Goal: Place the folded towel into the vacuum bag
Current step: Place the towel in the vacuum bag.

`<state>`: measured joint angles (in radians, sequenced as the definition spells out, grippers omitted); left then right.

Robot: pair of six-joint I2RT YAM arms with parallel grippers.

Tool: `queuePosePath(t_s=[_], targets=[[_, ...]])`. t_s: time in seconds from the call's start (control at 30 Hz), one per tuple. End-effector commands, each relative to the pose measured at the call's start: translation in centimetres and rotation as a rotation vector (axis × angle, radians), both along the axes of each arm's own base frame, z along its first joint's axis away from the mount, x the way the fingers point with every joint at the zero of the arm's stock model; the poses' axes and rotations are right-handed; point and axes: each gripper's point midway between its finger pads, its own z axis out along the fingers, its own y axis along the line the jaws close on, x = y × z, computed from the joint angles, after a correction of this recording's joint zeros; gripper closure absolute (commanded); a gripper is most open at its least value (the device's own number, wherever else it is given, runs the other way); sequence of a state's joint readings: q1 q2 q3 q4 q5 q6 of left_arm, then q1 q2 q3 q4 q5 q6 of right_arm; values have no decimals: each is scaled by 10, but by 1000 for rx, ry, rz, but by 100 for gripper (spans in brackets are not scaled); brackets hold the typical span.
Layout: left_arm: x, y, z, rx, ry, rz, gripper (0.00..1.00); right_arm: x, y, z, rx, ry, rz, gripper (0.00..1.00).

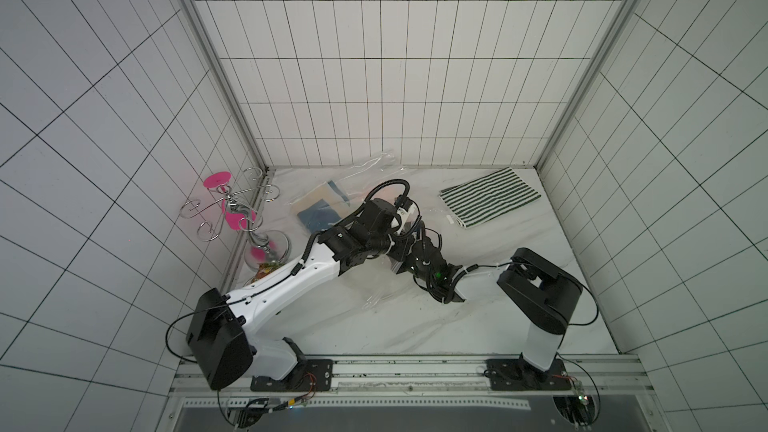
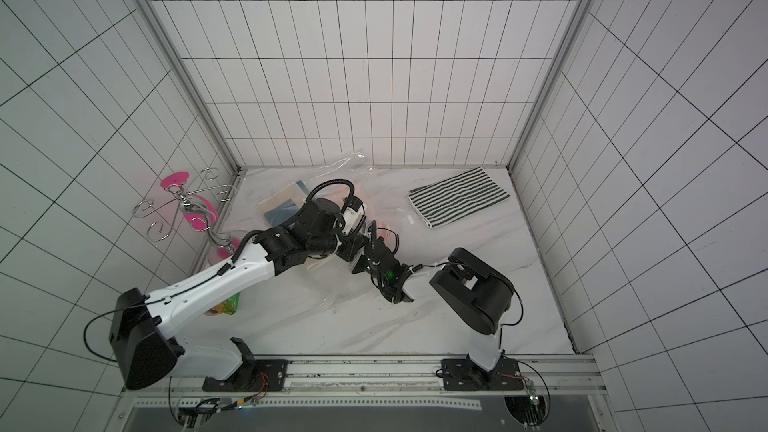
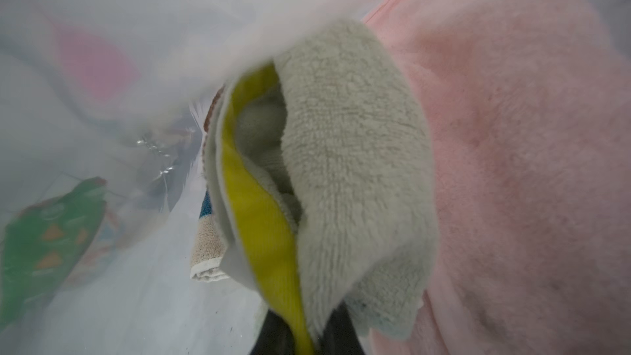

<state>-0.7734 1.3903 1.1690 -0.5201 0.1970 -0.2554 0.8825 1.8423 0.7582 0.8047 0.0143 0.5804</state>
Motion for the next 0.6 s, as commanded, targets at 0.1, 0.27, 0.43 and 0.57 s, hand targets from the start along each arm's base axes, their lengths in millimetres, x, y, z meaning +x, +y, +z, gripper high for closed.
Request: queuePosePath(t_s=[0.1, 0.27, 0.43, 0.57], targets=[[-4, -16, 25, -65, -30, -53, 100, -10, 60, 47, 89, -71, 233, 100], [-3, -14, 23, -52, -35, -45, 100, -15, 57, 47, 108, -67, 298, 100], [-5, -12, 26, -58, -43, -46, 100, -40, 53, 80, 85, -135, 395, 100], [-1, -7, 31, -49, -78, -32, 100, -40, 68, 41, 54, 3, 521, 100]])
